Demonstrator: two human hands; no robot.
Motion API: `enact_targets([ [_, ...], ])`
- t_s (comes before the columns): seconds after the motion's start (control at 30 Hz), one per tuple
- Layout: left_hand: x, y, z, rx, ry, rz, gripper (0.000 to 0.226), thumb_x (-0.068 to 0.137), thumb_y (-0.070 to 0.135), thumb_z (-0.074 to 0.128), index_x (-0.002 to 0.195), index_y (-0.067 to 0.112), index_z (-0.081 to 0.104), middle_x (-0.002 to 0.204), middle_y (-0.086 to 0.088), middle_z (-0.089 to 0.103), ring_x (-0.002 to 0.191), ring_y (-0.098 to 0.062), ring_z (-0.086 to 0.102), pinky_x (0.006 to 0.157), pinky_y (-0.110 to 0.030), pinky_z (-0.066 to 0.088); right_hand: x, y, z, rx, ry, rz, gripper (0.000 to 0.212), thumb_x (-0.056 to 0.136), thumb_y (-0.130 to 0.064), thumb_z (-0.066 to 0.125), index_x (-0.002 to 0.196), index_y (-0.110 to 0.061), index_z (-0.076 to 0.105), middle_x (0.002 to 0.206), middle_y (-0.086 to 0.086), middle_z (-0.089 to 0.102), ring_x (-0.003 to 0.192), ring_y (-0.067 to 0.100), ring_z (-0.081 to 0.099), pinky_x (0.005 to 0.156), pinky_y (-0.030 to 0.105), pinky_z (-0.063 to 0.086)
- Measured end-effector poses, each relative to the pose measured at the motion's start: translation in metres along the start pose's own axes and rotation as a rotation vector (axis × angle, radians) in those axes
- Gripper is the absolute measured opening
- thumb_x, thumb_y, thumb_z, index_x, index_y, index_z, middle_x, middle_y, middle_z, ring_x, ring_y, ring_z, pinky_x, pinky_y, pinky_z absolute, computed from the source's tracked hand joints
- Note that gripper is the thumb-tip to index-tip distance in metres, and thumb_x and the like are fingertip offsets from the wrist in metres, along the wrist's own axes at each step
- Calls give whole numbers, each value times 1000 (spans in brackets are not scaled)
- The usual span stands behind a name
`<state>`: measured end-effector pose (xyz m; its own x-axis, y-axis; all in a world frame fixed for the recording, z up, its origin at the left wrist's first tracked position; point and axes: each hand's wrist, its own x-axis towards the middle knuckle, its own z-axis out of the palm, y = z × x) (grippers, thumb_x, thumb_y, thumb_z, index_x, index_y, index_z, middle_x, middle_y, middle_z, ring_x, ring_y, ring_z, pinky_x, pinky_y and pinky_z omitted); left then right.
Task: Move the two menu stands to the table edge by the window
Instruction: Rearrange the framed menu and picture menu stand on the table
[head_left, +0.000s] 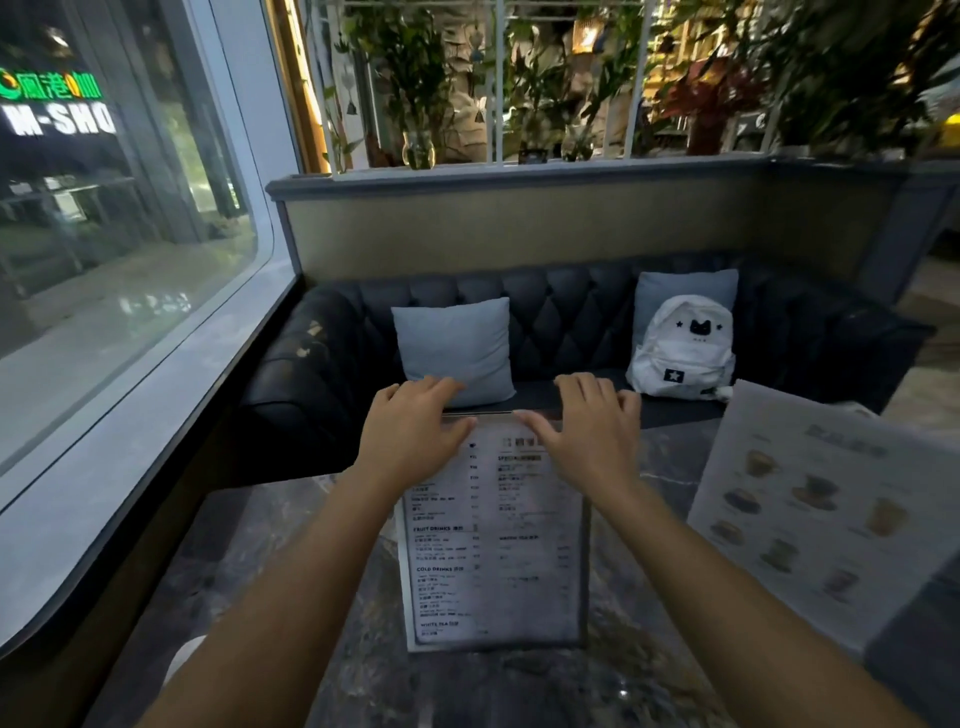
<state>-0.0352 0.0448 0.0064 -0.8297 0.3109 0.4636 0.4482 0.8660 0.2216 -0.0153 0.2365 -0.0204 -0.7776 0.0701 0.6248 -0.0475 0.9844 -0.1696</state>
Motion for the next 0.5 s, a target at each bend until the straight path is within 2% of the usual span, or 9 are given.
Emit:
enact_targets([
  [0.07, 6, 7, -2, -8, 2, 1, 41, 85, 44, 53, 120, 24, 49, 117, -1, 61, 109, -24, 53, 97, -40, 35, 4, 7, -10, 19, 43, -5, 58, 81, -58, 48, 106, -7, 55, 105, 12, 63, 94, 29, 55, 77, 40, 33],
  [0.13, 23, 58, -1, -46, 2, 112, 42, 85, 45, 52, 121, 23, 49, 120, -2, 61, 111, -25, 53, 96, -40, 35, -2, 54, -46, -77, 135, 80, 54, 81, -54, 52, 103, -5, 56, 103, 14, 63, 93, 30, 56, 76, 40, 35],
  [0.17, 24, 63, -1, -66, 1, 119, 42, 85, 45, 51, 121, 23, 49, 121, -3, 60, 112, -25, 53, 95, -40, 36, 0, 61, -50, -90, 154, 80, 51, 81, -52, 55, 100, -5, 56, 102, 15, 63, 92, 31, 57, 75, 40, 37],
  [0.27, 34, 86, 5, -104, 10, 165, 42, 85, 45, 53, 121, 22, 50, 120, -4, 61, 109, -26, 54, 91, -39, 38, -4, 85, -70, -127, 119, 117, 46, 80, -46, 59, 97, -4, 56, 97, 16, 63, 88, 33, 56, 73, 41, 39],
  [0.5, 56, 171, 37, -167, -73, 318, 42, 86, 45, 51, 121, 22, 48, 117, -5, 60, 107, -27, 54, 90, -42, 42, -30, 166, -118, -249, 159, 263, 45, 82, -39, 60, 110, -5, 54, 111, 17, 60, 98, 35, 55, 81, 42, 38],
])
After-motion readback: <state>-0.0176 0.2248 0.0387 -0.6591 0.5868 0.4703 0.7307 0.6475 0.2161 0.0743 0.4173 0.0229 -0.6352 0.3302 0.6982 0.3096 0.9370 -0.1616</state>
